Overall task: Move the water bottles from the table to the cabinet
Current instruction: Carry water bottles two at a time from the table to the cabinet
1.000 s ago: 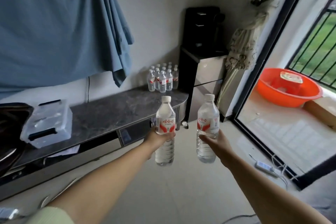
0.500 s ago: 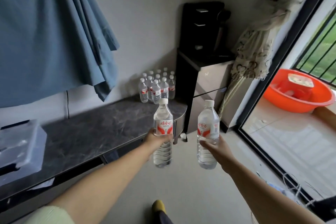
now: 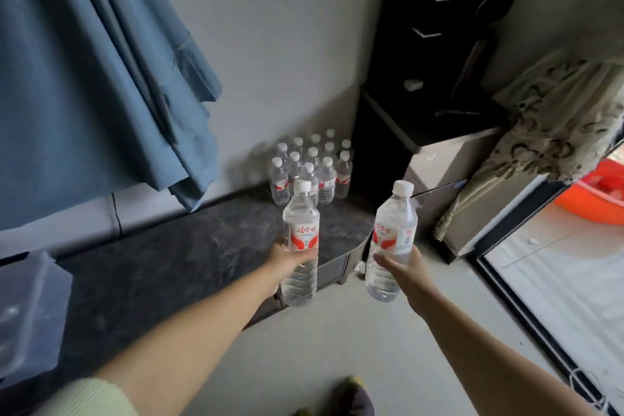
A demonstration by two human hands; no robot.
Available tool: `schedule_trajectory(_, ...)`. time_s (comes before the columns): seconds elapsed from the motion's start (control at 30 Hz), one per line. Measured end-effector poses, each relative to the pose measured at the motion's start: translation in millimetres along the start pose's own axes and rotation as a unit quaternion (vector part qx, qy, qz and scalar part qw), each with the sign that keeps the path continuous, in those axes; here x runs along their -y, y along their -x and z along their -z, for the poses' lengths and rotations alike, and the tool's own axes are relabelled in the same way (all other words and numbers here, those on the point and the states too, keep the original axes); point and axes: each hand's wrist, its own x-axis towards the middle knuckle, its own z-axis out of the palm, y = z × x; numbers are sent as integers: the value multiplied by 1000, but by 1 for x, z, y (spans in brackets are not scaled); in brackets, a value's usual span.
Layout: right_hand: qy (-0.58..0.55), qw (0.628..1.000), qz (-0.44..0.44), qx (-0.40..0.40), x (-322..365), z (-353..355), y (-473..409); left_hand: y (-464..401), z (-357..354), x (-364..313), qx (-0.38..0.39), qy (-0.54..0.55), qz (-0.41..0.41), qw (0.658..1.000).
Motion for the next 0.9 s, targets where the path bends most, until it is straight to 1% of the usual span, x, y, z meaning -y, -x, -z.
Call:
schedule_trajectory(0.1,1,1000,-12,5,2,-12,-44,-30,8,-3,-30,8,25,999)
schedule_trajectory(0.27,12,999,-40,14,0,-25,-126,-97,17,-17,-75,10,30,997)
schedule_trajectory(0.5,70,994,-83,7,-8,-36,-251,-199,17,-43,-122,24,70,990)
schedule_trajectory(0.7,98,987,-128,-14,-40,-52,-316,-258,12,-34,-184,45,54,981)
schedule_trajectory(0.83,131,981,-133,-47,-70,-68,-348,-302,10,-21,-213,54,35,975)
schedule_trajectory(0.9,143,980,-122,-64,-84,-77,-360,-323,4,-14,-232,67,29,970)
